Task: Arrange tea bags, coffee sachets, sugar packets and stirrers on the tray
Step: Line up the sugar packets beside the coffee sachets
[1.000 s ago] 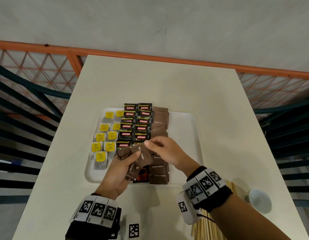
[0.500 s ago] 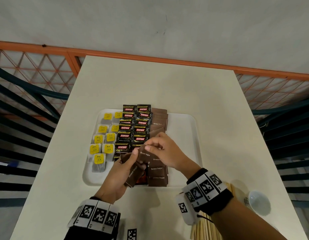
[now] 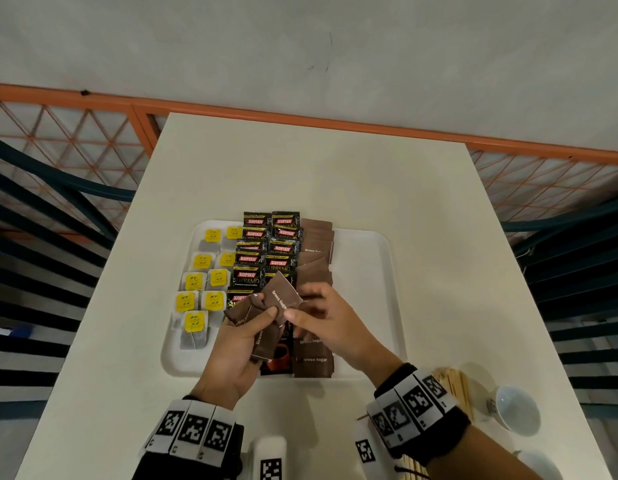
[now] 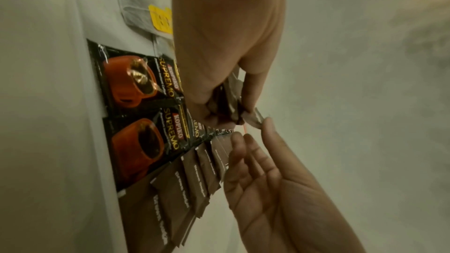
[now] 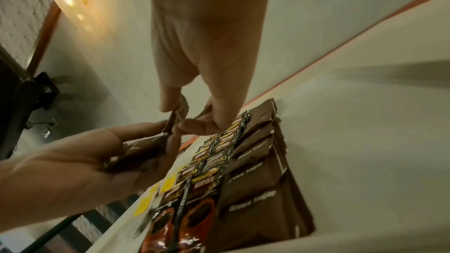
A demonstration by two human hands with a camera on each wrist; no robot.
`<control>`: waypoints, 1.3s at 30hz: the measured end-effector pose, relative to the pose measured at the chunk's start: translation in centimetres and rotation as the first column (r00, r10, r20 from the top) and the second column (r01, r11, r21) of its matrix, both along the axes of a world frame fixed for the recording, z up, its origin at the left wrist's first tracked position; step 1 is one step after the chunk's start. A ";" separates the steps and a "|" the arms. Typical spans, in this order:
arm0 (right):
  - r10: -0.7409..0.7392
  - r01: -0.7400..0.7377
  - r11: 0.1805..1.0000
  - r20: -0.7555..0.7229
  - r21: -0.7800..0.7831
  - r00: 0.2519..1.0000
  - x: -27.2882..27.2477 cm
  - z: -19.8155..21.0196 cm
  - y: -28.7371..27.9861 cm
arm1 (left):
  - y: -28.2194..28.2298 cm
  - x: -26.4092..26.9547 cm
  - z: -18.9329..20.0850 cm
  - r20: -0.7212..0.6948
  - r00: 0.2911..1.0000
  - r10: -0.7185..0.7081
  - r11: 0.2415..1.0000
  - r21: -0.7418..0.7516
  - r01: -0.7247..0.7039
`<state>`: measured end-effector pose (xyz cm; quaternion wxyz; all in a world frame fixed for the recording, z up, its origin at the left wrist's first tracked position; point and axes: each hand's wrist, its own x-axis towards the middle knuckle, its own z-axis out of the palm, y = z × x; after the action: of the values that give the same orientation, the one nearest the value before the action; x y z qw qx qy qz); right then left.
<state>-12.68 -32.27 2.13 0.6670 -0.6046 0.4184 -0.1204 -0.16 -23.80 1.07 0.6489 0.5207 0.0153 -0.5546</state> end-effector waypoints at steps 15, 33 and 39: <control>-0.387 0.389 0.920 -0.051 0.046 0.921 0.1 -1.7 -7.4 | 1.0 1.6 0.3 -0.199 0.980 0.011 0.999 -0.046 -0.020; -0.423 0.242 0.857 -0.354 -0.454 0.834 1.1 -4.1 -7.3 | 0.4 1.2 -0.2 -0.041 0.997 -0.069 0.995 0.068 0.072; -0.049 -0.061 0.903 -0.243 -0.426 0.969 1.8 -0.6 -4.9 | -0.3 1.0 0.3 -0.005 0.999 -0.037 0.999 0.022 0.037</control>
<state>-10.89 -37.17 1.56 0.4598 -0.7485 0.4596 -0.1311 0.88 -24.07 1.36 0.6327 0.5268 0.0136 -0.5675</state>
